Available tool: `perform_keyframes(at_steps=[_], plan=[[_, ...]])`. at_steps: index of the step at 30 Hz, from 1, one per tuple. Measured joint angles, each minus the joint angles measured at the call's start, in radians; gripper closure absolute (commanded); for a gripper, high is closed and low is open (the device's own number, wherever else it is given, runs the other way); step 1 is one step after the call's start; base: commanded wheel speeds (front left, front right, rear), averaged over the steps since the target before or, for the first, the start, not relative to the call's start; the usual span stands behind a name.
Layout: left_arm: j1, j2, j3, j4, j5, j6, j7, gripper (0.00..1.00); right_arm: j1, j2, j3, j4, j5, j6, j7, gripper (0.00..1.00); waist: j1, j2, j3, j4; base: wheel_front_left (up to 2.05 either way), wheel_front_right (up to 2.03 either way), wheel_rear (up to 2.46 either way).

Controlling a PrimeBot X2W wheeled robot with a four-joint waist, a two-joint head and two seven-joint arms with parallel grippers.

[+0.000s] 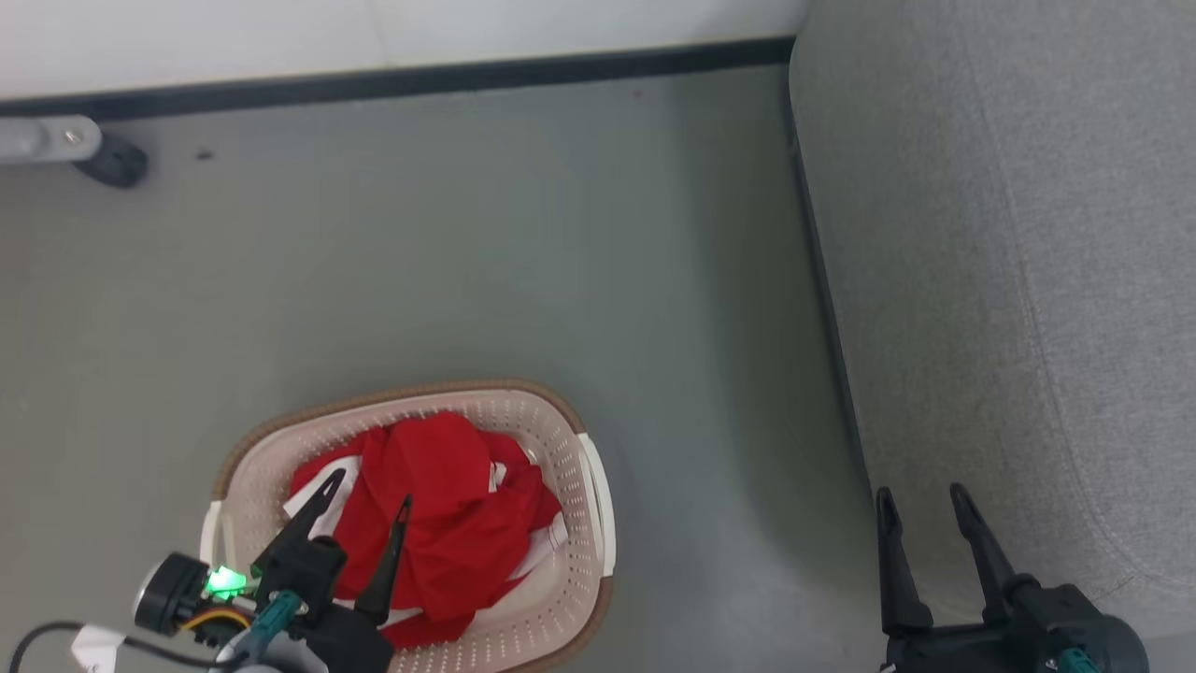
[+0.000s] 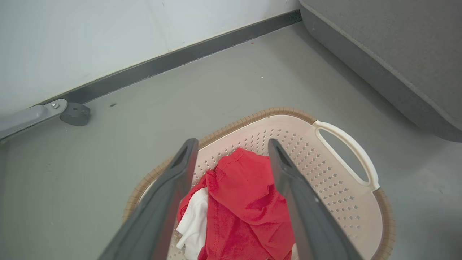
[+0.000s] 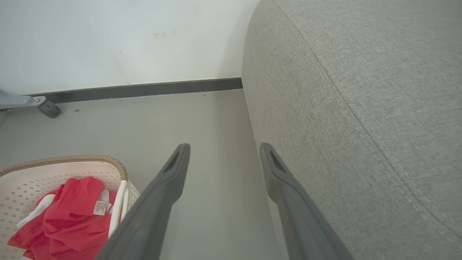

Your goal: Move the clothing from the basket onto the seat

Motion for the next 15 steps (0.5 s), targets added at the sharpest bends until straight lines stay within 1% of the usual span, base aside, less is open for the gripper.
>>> perform_keyframes(at_steps=[1, 5, 10, 12, 15], plan=[[0.0, 0.0, 0.0, 0.0, 0.0, 0.0, 0.0, 0.0, 0.0, 0.0, 0.0, 0.0, 0.0, 0.0, 0.0, 0.0, 0.0, 0.0, 0.0, 0.0, 0.0, 0.0, 0.0], [-0.071, 0.027, -0.028, 0.055, 0.03, 0.0, 0.0, 0.0, -0.02, 0.001, 0.008, -0.036, -0.02, 0.0, 0.0, 0.0, 0.0, 0.0, 0.061, -0.008, 0.0, 0.0, 0.0], [-0.175, 0.027, -0.038, 0.122, 0.036, -0.008, 0.0, 0.0, -0.035, 0.002, -0.002, -0.076, -0.022, -0.002, 0.0, 0.0, 0.0, 0.0, 0.137, -0.013, 0.0, 0.0, 0.0], [-0.214, 0.028, -0.047, 0.155, 0.037, -0.008, 0.001, 0.0, -0.037, 0.003, -0.004, -0.084, -0.026, -0.01, 0.0, 0.0, 0.0, 0.0, 0.166, -0.014, 0.0, 0.0, 0.0], [-0.249, 0.029, -0.066, 0.209, 0.041, -0.008, 0.003, 0.0, -0.049, 0.005, -0.001, -0.092, -0.038, -0.01, 0.0, 0.0, -0.0001, 0.0001, 0.207, -0.014, 0.0, 0.0, 0.0]])
